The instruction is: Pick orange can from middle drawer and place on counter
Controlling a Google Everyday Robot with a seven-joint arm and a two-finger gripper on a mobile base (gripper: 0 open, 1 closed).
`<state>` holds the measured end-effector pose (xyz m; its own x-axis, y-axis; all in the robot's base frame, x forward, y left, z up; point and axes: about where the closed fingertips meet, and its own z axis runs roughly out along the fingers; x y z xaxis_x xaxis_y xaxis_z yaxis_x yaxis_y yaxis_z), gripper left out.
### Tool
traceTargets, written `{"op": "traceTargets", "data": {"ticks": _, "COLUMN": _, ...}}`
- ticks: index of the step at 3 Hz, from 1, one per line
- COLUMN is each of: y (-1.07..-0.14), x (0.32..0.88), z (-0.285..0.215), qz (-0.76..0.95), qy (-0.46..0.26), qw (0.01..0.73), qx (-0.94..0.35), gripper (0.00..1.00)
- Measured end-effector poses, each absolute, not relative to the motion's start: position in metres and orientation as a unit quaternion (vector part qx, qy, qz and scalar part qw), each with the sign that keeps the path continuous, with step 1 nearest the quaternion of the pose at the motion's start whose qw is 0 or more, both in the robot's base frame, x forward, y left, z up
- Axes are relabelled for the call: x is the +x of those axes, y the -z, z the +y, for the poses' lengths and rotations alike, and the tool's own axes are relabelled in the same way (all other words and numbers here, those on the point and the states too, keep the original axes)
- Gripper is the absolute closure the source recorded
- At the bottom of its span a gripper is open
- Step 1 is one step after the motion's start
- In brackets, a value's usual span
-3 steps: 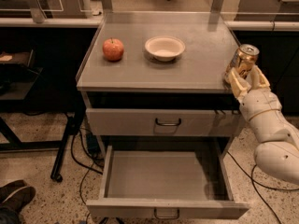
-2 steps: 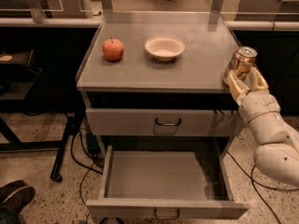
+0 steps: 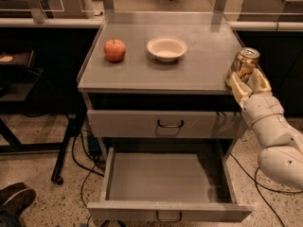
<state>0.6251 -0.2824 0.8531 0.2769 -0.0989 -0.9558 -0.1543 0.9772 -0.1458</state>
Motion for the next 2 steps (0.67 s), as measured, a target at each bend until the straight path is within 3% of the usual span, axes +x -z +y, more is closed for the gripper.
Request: {"op": "traceTargets", "data": {"ticks": 2, "y": -0.8532, "x": 0.6251, "z": -0.2823, "qz": 0.601, "qy": -0.018, "qw": 0.792, "qx": -0.105, "gripper": 0.39}}
